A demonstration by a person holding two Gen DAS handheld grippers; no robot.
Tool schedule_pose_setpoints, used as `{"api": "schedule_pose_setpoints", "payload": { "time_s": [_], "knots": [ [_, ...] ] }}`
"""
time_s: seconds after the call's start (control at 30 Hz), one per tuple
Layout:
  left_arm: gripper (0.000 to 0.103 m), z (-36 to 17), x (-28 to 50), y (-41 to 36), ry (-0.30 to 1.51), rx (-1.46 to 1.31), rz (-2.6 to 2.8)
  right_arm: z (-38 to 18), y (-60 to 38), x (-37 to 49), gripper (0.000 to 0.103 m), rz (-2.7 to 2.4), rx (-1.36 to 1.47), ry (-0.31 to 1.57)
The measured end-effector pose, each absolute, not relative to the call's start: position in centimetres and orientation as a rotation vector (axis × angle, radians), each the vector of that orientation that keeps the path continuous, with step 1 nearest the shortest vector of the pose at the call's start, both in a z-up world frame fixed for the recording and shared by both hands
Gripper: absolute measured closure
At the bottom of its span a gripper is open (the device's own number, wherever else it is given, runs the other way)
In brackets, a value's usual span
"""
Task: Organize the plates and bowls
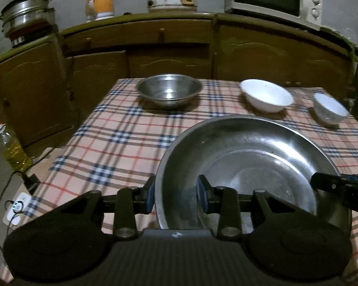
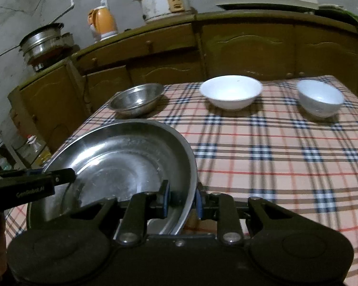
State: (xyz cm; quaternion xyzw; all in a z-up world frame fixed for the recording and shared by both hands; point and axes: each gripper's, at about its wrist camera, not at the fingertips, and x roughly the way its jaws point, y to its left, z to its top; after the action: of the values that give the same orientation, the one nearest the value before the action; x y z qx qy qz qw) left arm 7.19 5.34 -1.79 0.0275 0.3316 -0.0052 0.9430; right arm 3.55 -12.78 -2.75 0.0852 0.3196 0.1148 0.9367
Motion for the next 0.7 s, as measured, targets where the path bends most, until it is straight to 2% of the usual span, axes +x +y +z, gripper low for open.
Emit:
{"api": "schedule_pose_setpoints", "payload": {
  "time_s": [0.7],
  "knots": [
    [0.067,-3.7,11.2,13.9,0.738,0.038,0.104,-5.9,-2.7,8.4,0.072,0.298,0.149,0.721]
  ]
}}
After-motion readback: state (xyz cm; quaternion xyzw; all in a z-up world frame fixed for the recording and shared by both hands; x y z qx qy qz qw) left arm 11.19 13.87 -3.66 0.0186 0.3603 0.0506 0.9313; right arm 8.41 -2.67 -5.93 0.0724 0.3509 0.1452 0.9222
